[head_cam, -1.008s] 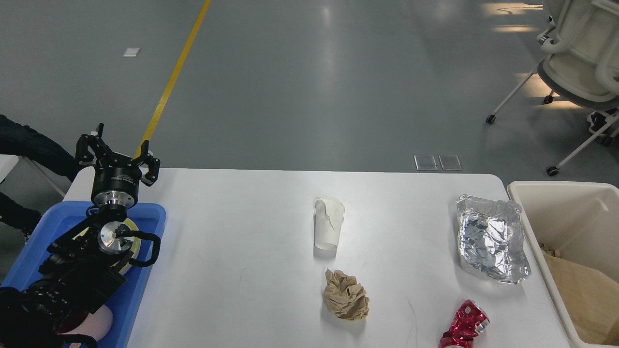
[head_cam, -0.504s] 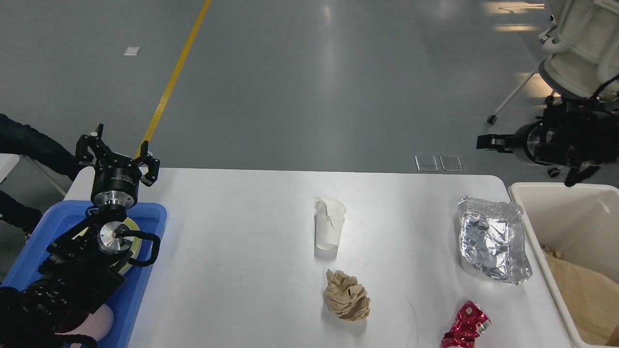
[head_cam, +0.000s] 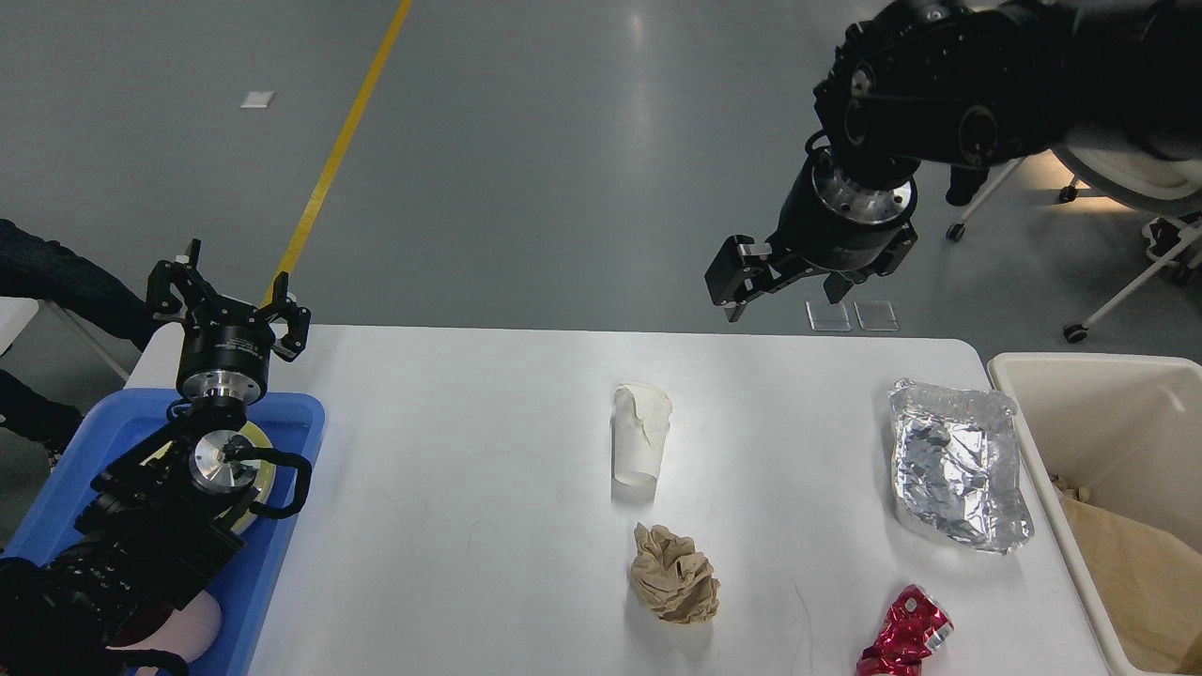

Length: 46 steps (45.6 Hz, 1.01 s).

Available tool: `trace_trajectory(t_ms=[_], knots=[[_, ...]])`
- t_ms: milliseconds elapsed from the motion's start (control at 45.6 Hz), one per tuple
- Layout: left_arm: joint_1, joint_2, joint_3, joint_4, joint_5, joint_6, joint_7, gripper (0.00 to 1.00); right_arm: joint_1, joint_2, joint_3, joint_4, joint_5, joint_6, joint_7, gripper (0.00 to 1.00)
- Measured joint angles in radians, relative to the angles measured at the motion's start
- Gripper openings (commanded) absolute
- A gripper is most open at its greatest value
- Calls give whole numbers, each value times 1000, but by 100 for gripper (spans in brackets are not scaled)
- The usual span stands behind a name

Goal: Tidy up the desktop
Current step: 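Reach the right gripper to the white paper cup and close on it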

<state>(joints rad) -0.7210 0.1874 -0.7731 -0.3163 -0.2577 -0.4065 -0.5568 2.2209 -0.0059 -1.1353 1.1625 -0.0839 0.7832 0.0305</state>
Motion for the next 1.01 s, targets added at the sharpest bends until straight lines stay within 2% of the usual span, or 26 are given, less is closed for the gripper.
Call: trace_trajectory(t_ms=[88,197,482,658,767,1008], knots=[[0,0,0,0,0,0,0,96,-15,-2,34,5,2,-3,0,100],[0,0,0,0,0,0,0,96,-124,-1,69,-10,12,-39,-2,100],[0,0,0,0,0,0,0,96,-469,4,194,-41,75,-386,-8,100],[0,0,0,0,0,0,0,96,-634,59,241,-159,130,-549,-10,100],[0,0,0,0,0,0,0,96,-723,90,247,-253,155,-591,-10,100],[0,0,0,0,0,0,0,96,-849,158,247,-435,147,-603,-10,100]])
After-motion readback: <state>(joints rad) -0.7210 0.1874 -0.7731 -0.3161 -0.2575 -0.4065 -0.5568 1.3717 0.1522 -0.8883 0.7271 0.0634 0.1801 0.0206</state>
